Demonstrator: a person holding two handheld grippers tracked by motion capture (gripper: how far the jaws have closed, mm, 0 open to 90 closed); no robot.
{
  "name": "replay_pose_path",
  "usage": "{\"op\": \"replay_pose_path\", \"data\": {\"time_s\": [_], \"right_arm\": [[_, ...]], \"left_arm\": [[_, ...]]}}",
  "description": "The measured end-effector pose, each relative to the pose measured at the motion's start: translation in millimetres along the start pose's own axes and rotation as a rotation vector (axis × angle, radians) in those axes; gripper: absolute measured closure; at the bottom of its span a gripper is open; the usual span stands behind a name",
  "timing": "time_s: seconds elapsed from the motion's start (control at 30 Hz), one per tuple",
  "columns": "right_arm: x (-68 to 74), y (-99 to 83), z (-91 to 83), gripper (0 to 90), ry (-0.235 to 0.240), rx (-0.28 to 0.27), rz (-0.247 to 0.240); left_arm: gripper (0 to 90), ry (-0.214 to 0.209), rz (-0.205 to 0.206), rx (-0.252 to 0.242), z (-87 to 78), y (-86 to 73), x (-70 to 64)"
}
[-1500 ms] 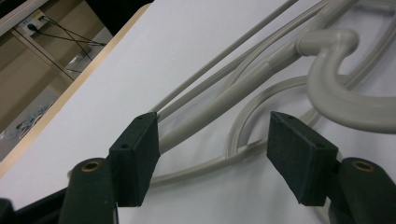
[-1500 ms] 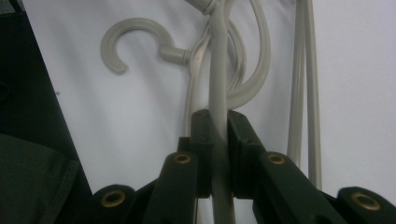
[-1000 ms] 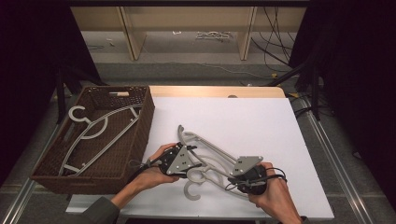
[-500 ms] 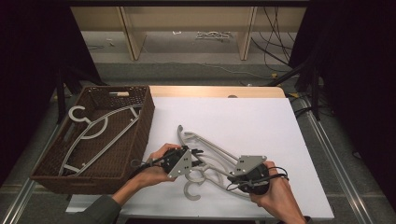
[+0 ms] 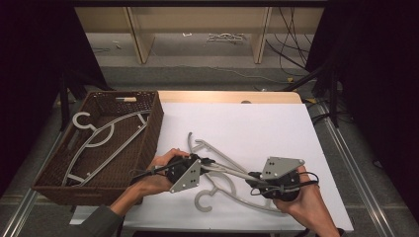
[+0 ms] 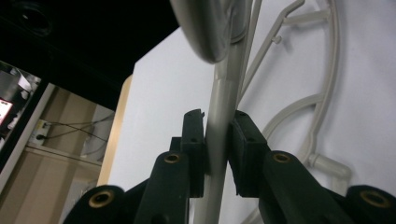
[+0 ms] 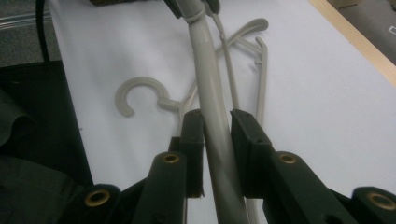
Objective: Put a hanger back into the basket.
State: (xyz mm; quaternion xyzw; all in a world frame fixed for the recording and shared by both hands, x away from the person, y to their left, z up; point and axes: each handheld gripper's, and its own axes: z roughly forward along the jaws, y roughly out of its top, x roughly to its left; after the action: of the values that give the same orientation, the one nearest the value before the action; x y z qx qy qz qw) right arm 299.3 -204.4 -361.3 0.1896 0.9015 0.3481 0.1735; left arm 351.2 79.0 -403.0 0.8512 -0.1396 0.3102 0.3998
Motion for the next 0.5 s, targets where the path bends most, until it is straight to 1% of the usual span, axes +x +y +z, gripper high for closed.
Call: {"op": "replay_pose_path", "data": {"time_s": [0.03,0.07,0.1,0.13,0.17,0.2,0.23,0.27,0.3,0.33,0.37,0.4,0.47,0.5], "right_arm": [[-0.5,-0.1,0.1,73.2,-0.012,-0.008,0.012],[-1.8,-0.4,0.1,71.5,-0.025,-0.020,0.020],[-3.3,-0.5,-0.2,68.4,-0.035,-0.025,0.027],[-4.9,-1.0,-0.6,62.6,-0.057,-0.034,0.046],[-6.5,-1.5,-1.3,57.6,-0.079,-0.042,0.067],[-8.9,-2.3,-2.6,53.1,-0.105,-0.062,0.101],[-10.4,-2.6,-3.4,48.0,-0.119,-0.078,0.124],[-12.4,-2.6,-5.3,44.1,-0.130,-0.105,0.155],[-13.7,-2.3,-7.1,41.7,-0.133,-0.138,0.191],[-14.7,-2.0,-9.1,39.6,-0.137,-0.170,0.216],[-15.3,-1.7,-10.9,36.9,-0.150,-0.196,0.229],[-15.7,-1.1,-12.9,35.6,-0.175,-0.218,0.234],[-15.5,0.5,-16.3,35.4,-0.183,-0.257,0.250],[-15.4,1.2,-17.5,35.4,-0.190,-0.283,0.248]], "left_arm": [[77.3,-0.003,-0.006,0.010,-1.4,1.1,1.3],[77.7,-0.011,-0.023,0.006,-2.0,1.9,1.2],[78.0,-0.004,-0.032,0.006,-2.8,3.3,1.3],[78.5,0.003,-0.027,0.022,-4.5,4.9,1.9],[78.9,0.009,-0.035,0.034,-5.8,6.9,2.9],[79.1,0.008,-0.056,0.042,-6.7,7.8,3.5],[79.3,0.007,-0.075,0.057,-8.1,8.5,4.8],[79.4,0.011,-0.105,0.054,-8.7,8.9,5.0],[79.5,0.019,-0.111,0.072,-10.2,9.2,6.8],[79.5,0.026,-0.139,0.069,-10.3,9.0,6.9],[79.5,0.035,-0.145,0.081,-11.3,8.6,7.5],[79.5,0.044,-0.134,0.104,-13.1,7.8,9.5],[79.5,0.050,-0.160,0.108,-15.2,5.8,11.4],[79.5,0.053,-0.181,0.110,-16.8,4.5,12.7]]}}
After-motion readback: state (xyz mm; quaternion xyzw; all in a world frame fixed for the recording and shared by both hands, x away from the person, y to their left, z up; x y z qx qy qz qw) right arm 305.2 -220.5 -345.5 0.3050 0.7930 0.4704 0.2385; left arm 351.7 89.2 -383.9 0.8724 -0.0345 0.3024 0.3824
